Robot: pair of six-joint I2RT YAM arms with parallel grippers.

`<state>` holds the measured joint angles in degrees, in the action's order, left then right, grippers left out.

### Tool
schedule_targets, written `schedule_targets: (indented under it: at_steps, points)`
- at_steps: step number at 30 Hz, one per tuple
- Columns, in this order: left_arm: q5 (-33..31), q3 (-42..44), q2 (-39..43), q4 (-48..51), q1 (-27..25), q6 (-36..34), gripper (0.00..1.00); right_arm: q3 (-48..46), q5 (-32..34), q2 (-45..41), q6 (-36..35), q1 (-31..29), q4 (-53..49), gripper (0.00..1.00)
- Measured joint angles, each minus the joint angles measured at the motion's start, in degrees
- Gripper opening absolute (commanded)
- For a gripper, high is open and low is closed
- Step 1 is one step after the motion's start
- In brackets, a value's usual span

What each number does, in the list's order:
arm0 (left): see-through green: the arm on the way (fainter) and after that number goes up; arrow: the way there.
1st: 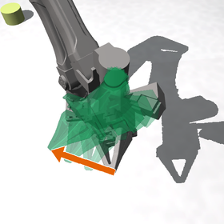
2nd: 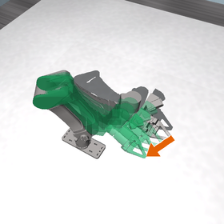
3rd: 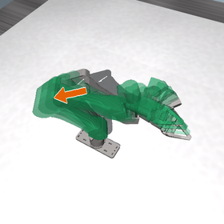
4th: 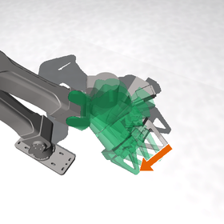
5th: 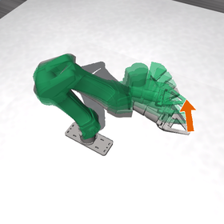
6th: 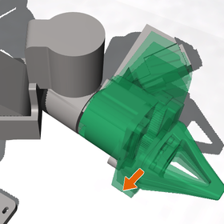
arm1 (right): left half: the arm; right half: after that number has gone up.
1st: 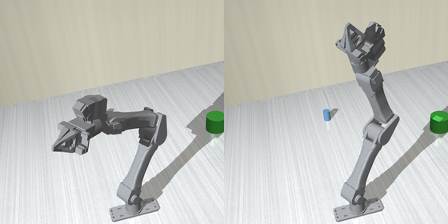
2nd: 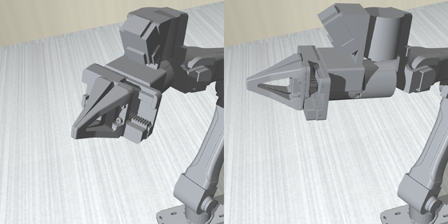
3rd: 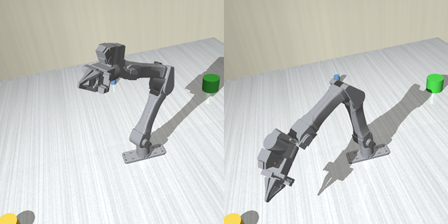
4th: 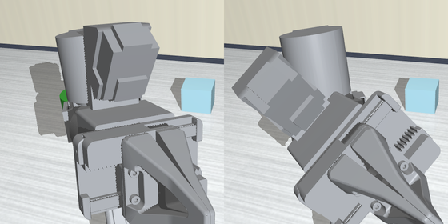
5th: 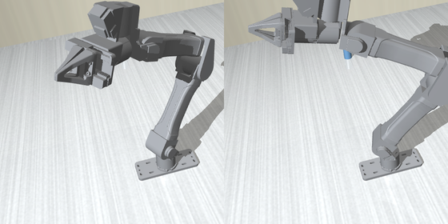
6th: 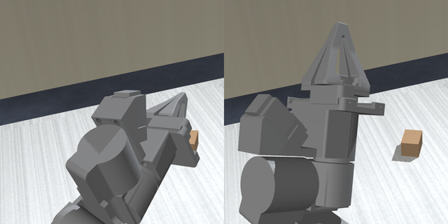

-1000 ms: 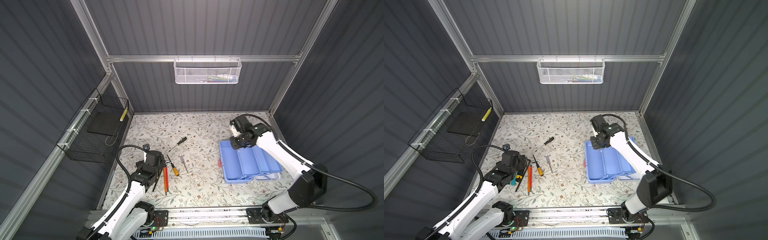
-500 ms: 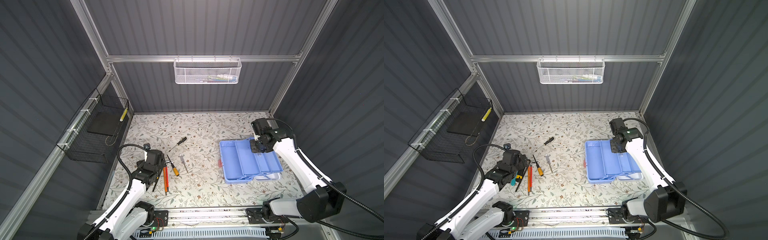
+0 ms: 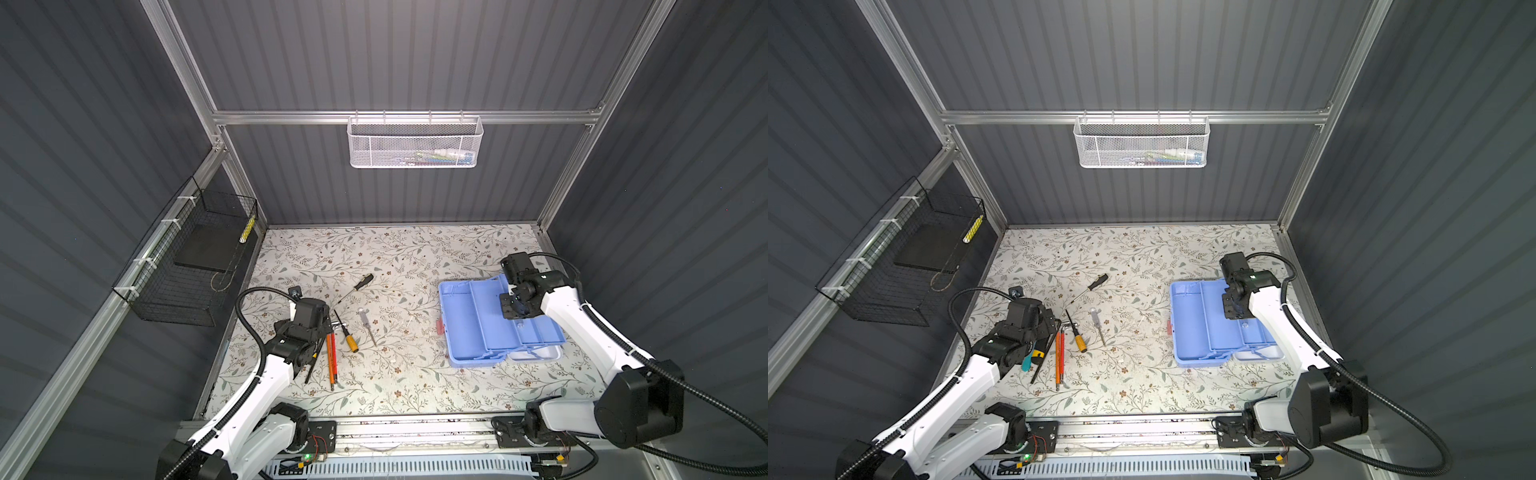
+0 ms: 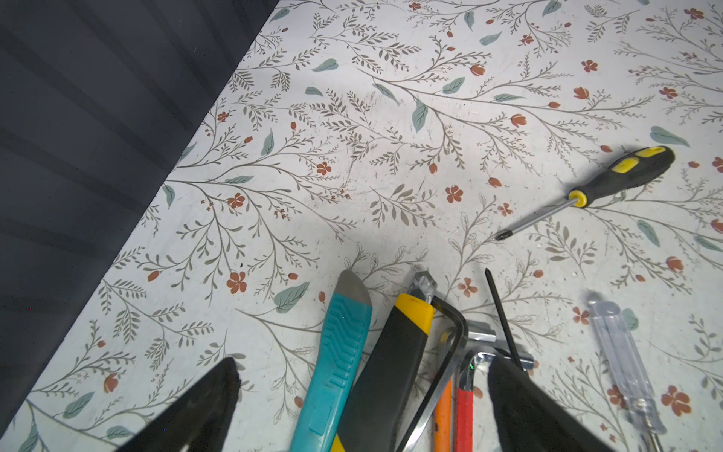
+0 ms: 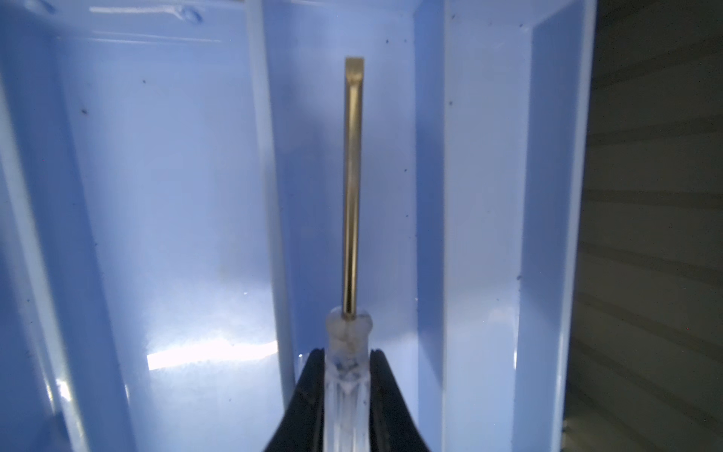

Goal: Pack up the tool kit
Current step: 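Carry the screwdriver over the open box and drop it into a compartment, then move the right gripper back toward the remaining tools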

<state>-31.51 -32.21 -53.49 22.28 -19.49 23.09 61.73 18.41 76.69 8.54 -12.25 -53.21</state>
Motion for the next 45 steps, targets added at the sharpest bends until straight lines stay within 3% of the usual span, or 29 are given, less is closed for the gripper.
schedule_targets:
  at_steps: [4, 12, 17, 23, 32, 45]
  points:
    - [0.0, 0.0, 0.0, 0.0, 0.0, 0.0, 0.99, -0.3, -0.2, 0.1, 0.0, 0.2, 0.9, 0.29]
    - [0.2, -0.2, -0.4, 0.0, 0.0, 0.0, 1.0, 1.3, -0.1, 0.4, -1.0, 0.3, 0.2, 0.45]
    - [0.1, -0.2, 0.2, 0.0, 0.0, 0.0, 0.99, 8.7, -0.2, 0.6, -1.0, -3.1, -1.8, 0.49]
    - [-0.3, -0.2, 2.5, 0.0, 0.0, 0.0, 0.99, 18.4, -4.4, 4.4, 0.3, -16.4, 0.8, 0.5]
    - [-0.7, -0.2, 3.3, 0.1, 0.1, 0.7, 0.99, 27.0, -14.4, 29.8, 2.1, -35.5, 12.1, 0.48]
    - [-1.6, -0.2, 6.0, 0.8, 0.2, 1.4, 0.99, 43.8, -19.1, 52.9, 7.0, -43.8, 17.5, 0.46]
